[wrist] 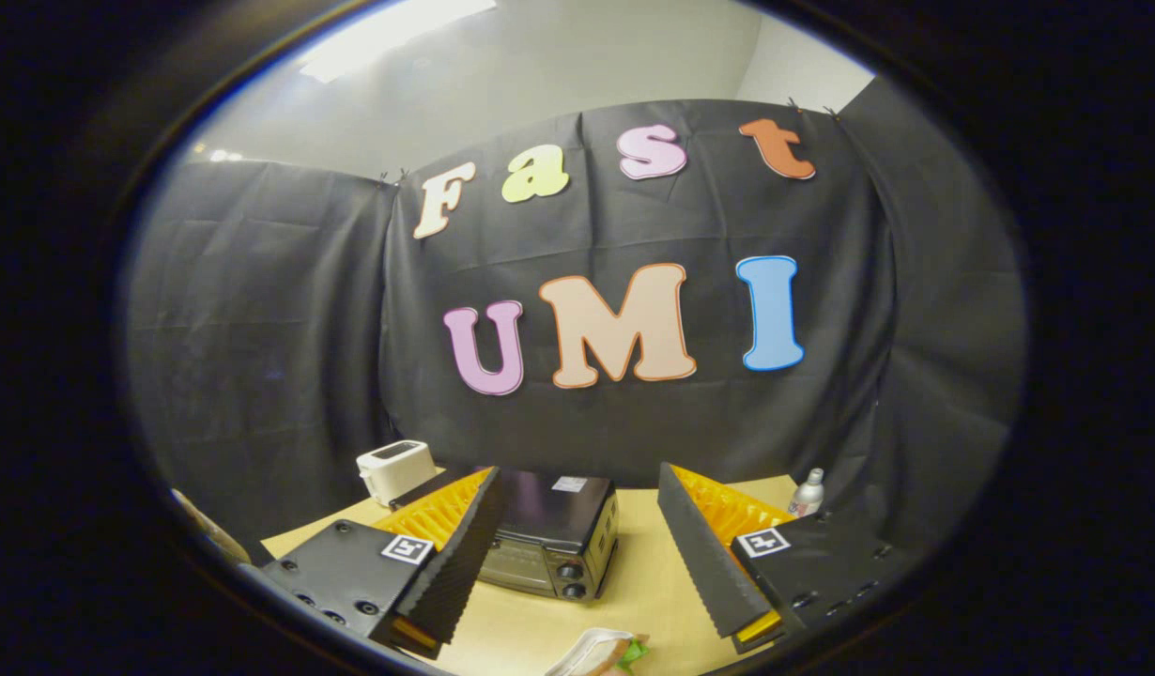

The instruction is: Open the toaster oven, put the food inside, and close the toaster oven door.

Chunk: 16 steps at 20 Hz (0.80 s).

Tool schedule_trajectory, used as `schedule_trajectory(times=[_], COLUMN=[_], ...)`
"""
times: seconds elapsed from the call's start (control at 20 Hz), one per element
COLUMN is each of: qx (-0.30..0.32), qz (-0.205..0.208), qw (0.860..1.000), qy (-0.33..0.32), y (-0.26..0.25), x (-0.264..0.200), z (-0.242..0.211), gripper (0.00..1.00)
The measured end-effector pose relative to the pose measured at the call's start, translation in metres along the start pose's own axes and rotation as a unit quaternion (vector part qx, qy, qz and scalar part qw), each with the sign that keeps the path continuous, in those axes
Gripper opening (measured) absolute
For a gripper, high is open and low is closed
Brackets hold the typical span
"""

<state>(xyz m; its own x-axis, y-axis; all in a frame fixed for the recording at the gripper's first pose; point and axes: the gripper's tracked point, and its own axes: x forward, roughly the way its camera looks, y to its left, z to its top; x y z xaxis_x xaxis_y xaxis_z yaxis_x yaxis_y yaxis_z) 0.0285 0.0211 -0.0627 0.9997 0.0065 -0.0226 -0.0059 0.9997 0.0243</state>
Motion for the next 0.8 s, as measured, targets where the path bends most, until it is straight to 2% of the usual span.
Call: schedule_trajectory(times=[0.2,0.65,0.8], qx=[-0.005,0.042,0.039], qz=[-0.016,-0.028,-0.036], qw=[1.0,0.997,0.997], qy=[-0.009,-0.053,-0.054], y=[0.018,0.092,0.111], x=[0.011,0.038,0.056], z=[-0.023,-0.073,-0.088], gripper=[1.0,1.0,1.0])
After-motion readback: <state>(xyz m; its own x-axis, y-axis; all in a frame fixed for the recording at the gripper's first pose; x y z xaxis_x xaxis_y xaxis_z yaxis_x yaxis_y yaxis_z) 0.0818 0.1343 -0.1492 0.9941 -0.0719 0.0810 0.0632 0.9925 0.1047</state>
